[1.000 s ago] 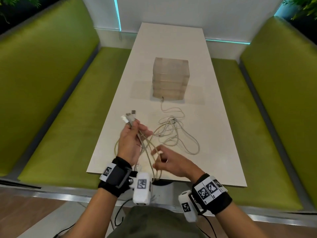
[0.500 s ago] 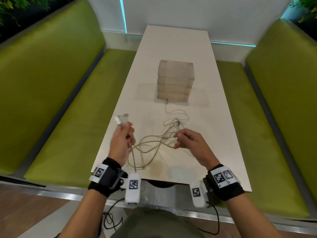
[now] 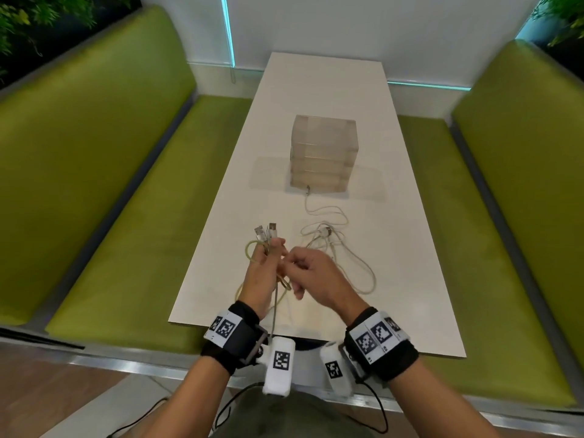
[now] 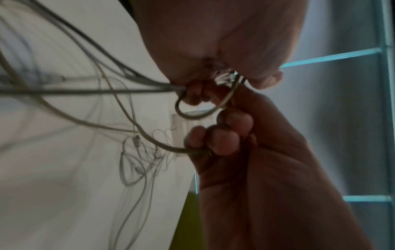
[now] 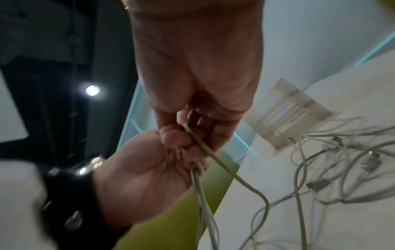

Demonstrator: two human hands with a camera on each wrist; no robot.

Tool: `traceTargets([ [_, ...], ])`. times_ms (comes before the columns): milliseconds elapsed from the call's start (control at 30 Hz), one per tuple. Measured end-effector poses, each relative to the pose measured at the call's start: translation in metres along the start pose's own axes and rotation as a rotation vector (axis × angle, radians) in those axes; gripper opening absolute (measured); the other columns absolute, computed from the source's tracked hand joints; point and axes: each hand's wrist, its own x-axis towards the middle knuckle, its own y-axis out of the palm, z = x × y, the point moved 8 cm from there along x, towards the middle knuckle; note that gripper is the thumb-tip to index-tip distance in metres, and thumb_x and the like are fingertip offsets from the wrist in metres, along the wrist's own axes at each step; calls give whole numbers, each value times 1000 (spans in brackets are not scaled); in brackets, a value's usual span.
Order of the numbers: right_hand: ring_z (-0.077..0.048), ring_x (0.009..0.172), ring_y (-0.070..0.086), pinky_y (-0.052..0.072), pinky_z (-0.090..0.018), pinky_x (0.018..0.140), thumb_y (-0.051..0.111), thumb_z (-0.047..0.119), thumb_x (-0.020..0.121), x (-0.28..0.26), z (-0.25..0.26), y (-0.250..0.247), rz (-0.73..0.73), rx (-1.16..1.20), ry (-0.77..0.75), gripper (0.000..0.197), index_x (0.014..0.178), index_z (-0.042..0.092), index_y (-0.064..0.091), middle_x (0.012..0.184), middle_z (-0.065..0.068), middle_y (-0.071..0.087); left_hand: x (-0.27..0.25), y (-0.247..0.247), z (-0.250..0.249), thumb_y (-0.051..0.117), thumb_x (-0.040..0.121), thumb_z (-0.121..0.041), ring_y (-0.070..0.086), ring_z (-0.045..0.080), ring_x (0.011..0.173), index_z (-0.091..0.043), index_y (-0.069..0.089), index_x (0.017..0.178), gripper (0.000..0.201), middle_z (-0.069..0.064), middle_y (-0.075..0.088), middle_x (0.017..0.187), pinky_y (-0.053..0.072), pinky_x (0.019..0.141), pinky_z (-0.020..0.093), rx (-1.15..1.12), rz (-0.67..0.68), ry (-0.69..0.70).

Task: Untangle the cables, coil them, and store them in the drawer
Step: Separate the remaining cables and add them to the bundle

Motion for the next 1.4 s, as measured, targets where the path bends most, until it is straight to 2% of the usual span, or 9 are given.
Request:
traceTargets([
  [100,-10,48,50,44,-20,56,57,25,92,-3,3,14,65,-53,-45,17,77,17,58,53,4,54,3,-2,-9,42,95,-43,50,16,57,-13,58,91,35,-1,61,77,46,54,29,-94,-37,47],
  [267,-3,62,50,39,-20,64,55,22,93,14,-32,2,169,-321,-8,15,82,14,59,70,6,57,12,-45,-48,37,99,-41,31,2,42,-17,53,76,37,-12,36,44,28,44,17,-234,-231,129],
  [500,-8,72,58,40,-16,69,52,12,93,50,-61,-55,-75,-334,33,23,78,13,69,78,-1,67,11,-102,-76,44,97,-44,33,3,46,-19,58,79,33,-11,42,53,30,44,17,-155,-380,207],
  [567,-4,64,51,36,-11,60,50,17,95,50,-43,-50,-81,-299,-13,25,79,13,69,69,3,60,8,-90,-63,49,93,-46,34,4,47,-17,59,81,33,-9,41,55,32,46,19,-12,-336,184],
  [667,-6,65,53,40,-19,64,52,21,95,45,-15,-27,-23,-295,-91,25,75,20,68,69,6,61,4,-59,-42,59,80,-51,34,6,48,-12,53,81,39,-8,38,56,31,50,23,209,-194,125],
  [867,-10,65,52,37,-24,58,42,51,92,31,12,1,76,-488,-143,44,87,18,72,65,15,56,-7,-5,-22,66,78,-35,50,-5,50,-7,61,91,31,-10,61,64,38,50,11,206,27,111],
  [967,-15,75,61,47,-31,67,52,30,95,28,10,0,99,-448,-131,25,81,18,70,80,5,68,-6,-8,-23,69,83,-18,49,0,48,2,60,92,23,0,58,64,37,49,13,176,-23,128],
  [1167,-16,79,60,46,-32,73,53,30,94,23,-1,-16,144,-448,-61,19,83,22,65,86,1,68,2,-39,-41,60,92,-24,32,5,42,-10,58,70,26,-11,39,44,31,44,19,82,-194,184],
  [1400,-11,72,55,40,-25,73,54,15,93,31,-17,-97,-140,-499,-114,17,83,16,68,72,13,59,6,-111,-73,55,95,-30,36,0,44,-25,58,77,18,-14,48,51,33,44,16,-81,-463,321],
])
